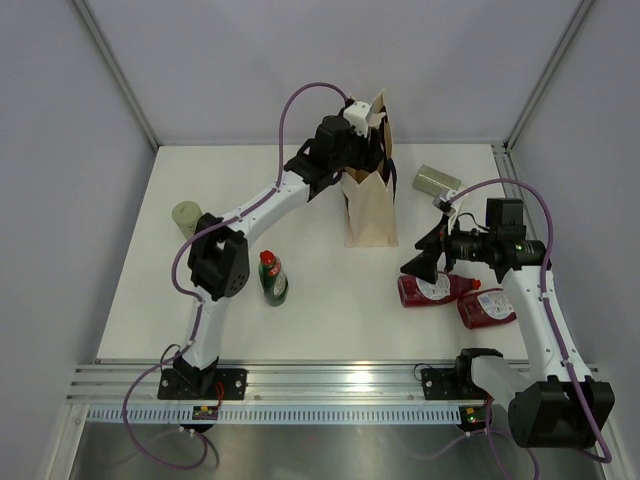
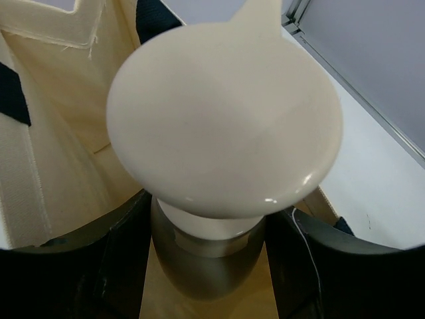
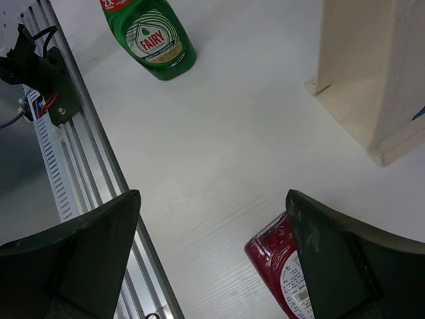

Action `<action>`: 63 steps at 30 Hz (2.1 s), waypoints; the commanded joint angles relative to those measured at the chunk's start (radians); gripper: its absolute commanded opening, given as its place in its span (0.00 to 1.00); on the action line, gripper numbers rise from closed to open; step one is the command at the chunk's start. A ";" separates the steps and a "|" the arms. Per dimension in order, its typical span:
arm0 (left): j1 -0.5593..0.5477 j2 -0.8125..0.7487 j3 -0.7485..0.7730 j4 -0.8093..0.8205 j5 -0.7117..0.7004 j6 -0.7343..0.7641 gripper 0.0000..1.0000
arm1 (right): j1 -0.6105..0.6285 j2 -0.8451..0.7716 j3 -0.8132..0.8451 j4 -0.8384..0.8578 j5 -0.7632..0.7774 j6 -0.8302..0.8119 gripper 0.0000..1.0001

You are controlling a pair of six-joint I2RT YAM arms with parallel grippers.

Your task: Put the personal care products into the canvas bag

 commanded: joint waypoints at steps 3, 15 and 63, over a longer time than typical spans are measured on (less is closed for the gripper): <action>-0.004 0.022 0.059 0.117 -0.024 0.022 0.30 | 0.008 0.014 -0.005 0.035 0.037 0.017 1.00; -0.004 0.030 0.082 0.068 -0.041 -0.021 0.98 | 0.008 0.109 0.101 0.031 0.153 0.089 1.00; 0.123 -1.164 -0.992 -0.179 -0.139 -0.181 0.99 | -0.065 1.503 1.462 -0.252 0.788 -0.434 1.00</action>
